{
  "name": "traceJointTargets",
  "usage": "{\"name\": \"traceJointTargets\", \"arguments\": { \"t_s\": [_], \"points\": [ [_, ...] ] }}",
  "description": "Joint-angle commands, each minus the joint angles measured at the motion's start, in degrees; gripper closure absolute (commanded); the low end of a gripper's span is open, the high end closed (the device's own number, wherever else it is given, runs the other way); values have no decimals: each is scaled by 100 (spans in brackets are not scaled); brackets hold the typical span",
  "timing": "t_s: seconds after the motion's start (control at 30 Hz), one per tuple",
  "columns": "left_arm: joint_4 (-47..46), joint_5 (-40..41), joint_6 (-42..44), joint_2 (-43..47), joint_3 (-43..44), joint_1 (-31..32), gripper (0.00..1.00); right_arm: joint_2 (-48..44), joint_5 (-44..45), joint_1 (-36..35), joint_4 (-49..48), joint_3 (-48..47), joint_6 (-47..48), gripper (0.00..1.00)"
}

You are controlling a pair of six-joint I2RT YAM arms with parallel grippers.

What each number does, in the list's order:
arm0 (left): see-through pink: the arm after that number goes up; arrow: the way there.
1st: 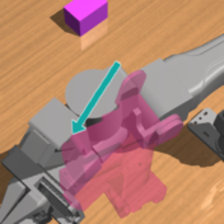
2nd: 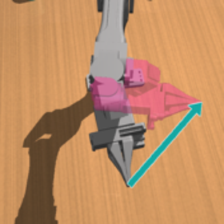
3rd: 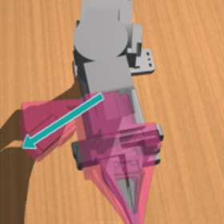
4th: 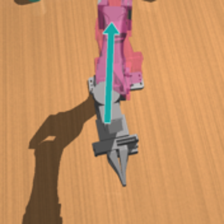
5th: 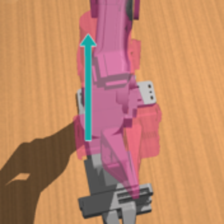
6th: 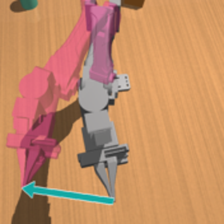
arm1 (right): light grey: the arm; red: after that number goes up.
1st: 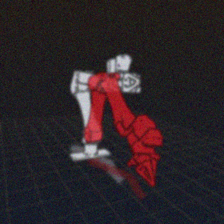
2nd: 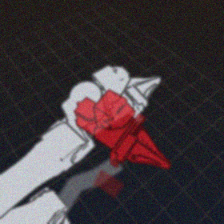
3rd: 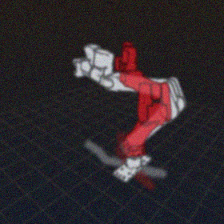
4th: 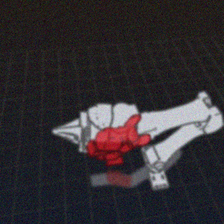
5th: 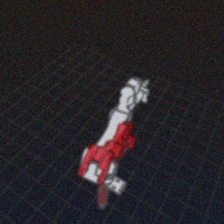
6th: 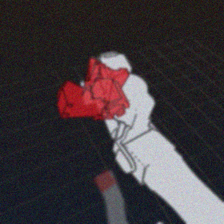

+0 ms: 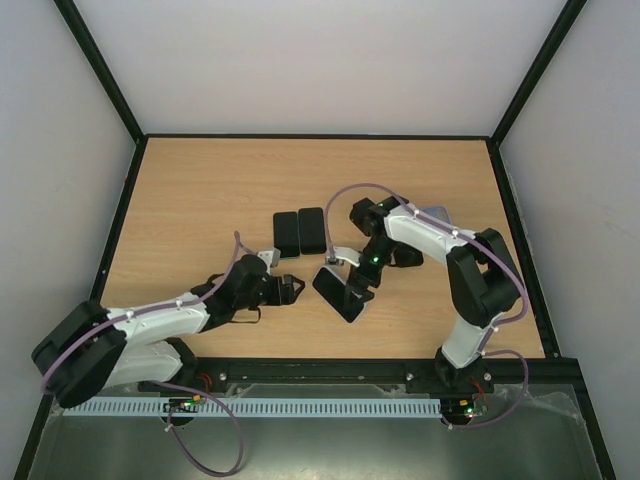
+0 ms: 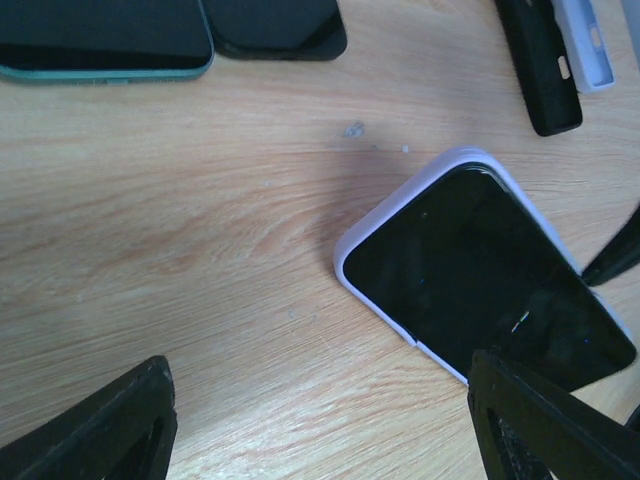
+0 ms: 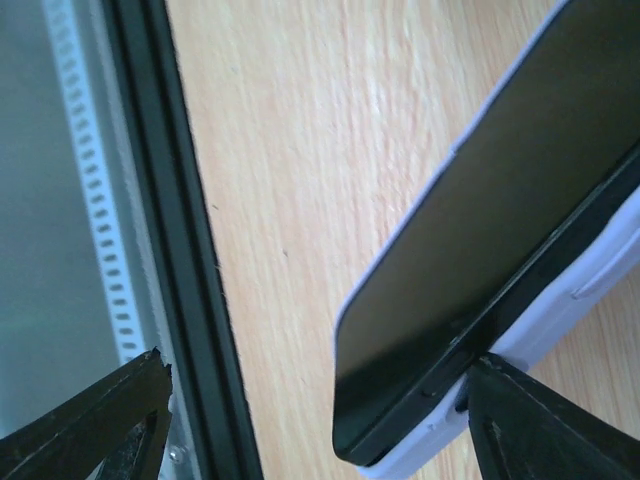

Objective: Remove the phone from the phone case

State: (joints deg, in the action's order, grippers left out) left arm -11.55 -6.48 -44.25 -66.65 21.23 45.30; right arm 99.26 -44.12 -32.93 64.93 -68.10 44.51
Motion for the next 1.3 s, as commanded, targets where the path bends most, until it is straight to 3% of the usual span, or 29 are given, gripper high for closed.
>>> {"name": "traceJointTargets", "arguments": {
  "t_s": [0.0, 0.23, 0.43, 0.73, 0.87, 1.27],
  "points": [
    [-824, -289, -368, -374, -192, -30, 21, 289, -989, -151, 155, -315, 86, 21],
    [-1578, -514, -737, -540, -423, -30, 21, 695, -1313, -306, 90, -461, 30, 26],
    [-1893, -703, -752, -606, -481, -21, 23, 436, -862, -332, -1009, -136, -914, 28],
    [-2289, -930, -801, -881, -431, 15, 24, 333, -305, -455, -1580, 118, -1511, 31],
    [-2380, -881, -803, -955, -431, 47, 24, 219, 25, -539, -1906, 252, -1757, 38],
    [-2534, -833, -719, -1598, 166, 241, 24, 224, 41, -553, -1945, 247, -1811, 43]
  ]
}}
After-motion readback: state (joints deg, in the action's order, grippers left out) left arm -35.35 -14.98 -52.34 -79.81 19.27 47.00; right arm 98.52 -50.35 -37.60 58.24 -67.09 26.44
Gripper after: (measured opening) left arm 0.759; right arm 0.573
